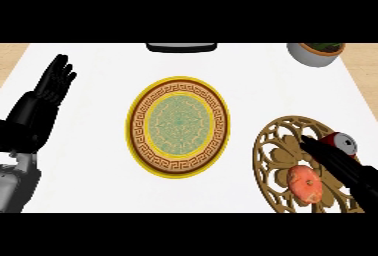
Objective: Pick the squash from the placemat and place it in the plate
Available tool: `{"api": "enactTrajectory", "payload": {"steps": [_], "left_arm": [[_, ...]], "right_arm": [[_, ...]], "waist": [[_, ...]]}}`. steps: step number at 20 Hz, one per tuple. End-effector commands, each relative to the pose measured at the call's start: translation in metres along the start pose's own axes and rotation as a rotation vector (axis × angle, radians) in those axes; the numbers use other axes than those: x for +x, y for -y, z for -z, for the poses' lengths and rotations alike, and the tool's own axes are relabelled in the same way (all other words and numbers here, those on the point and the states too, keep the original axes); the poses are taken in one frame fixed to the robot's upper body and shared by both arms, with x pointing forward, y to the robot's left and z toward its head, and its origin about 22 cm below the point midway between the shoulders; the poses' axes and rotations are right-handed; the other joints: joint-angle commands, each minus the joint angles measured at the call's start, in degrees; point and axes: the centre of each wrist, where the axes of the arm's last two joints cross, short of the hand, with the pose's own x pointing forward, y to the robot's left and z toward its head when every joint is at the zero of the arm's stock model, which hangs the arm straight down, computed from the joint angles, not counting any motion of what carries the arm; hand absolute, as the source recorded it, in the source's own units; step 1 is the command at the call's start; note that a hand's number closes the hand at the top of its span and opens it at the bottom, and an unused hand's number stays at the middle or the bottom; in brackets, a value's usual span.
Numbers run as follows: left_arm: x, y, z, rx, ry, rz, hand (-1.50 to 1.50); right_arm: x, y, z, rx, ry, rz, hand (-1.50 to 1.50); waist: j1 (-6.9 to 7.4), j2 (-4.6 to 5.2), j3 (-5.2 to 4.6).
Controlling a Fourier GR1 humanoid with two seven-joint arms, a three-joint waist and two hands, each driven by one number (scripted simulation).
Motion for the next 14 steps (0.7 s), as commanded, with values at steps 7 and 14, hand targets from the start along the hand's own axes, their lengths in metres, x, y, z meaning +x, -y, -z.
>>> {"api": "enactTrajectory", "payload": {"steps": [7,14], "left_arm": [[0.005,0.008,0.013,-0.017,0.024,-0.011,0.0],[-0.002,0.003,0.002,-0.023,0.012,0.001,0.0]], "right_arm": [[0.043,0.013,0.001,0.332,-0.29,-0.243,-1.5],[0.031,0.001,0.026,0.325,-0.347,-0.284,-1.5]], "waist": [[1.23,0.4,0.25],[1.02,0.26,0.34]]}}
